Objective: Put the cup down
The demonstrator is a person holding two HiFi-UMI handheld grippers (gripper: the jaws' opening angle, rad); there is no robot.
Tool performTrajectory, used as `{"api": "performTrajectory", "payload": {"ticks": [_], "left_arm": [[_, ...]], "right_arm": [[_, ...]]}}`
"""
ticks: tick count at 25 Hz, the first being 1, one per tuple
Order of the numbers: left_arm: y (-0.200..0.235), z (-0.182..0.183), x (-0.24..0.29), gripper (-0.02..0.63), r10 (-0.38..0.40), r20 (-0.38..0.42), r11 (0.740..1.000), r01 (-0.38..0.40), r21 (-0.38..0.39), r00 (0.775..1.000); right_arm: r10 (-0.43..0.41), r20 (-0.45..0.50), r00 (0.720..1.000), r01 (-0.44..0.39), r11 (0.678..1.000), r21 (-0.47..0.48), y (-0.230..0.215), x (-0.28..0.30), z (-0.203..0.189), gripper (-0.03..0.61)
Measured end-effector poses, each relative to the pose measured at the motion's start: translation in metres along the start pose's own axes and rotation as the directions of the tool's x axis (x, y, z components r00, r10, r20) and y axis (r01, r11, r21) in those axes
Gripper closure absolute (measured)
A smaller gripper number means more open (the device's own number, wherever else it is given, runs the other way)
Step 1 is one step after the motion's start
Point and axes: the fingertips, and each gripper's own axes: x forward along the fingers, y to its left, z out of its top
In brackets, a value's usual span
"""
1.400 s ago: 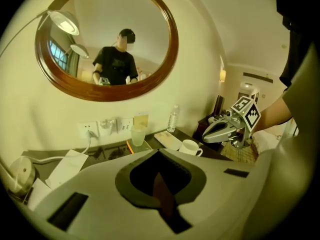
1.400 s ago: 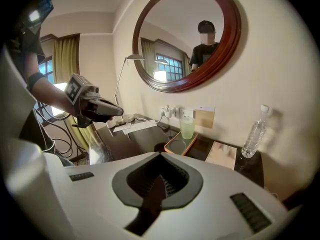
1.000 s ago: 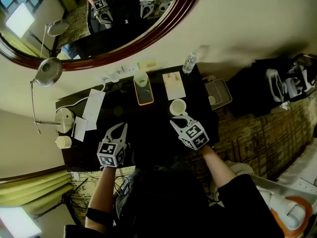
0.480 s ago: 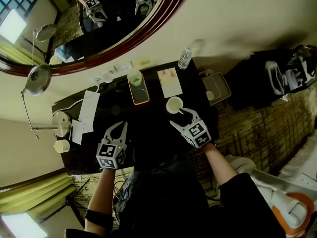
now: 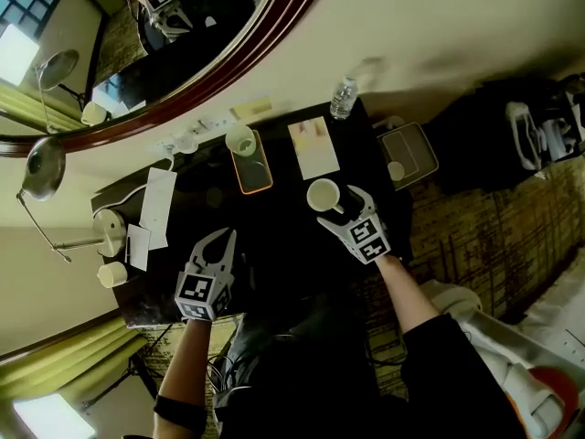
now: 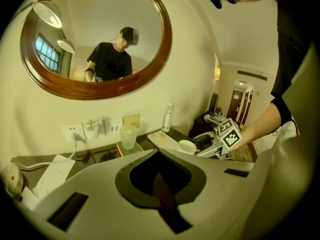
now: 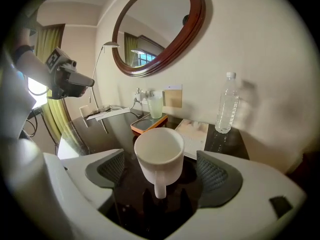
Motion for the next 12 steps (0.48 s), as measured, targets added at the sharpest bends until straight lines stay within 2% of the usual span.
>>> {"api": "performTrajectory", "payload": {"ticks": [5, 10, 12], "left_arm": [[-0.003, 0.0, 0.018, 0.611, 0.016, -0.009, 0.999, -0.016, -0.041, 1.0], [-0.003, -0.005, 0.033, 0.611, 0.013, -0.01, 0.999, -0.014, -0.041, 1.0], [-0.003, -0.007, 0.037, 0.611, 0.01, -0.008, 0.999, -0.011, -0.036, 1.0]], "right_arm": [[0.043, 0.019, 0.999, -0.043, 0.999, -0.024, -0.005, 0.022, -0.01, 0.094], [0.082, 0.043, 0.996, -0.079, 0.995, -0.061, -0.004, 0.037, -0.006, 0.091], [0.11, 0.042, 0.993, -0.106, 0.991, -0.084, 0.001, 0.042, -0.004, 0.109]]}}
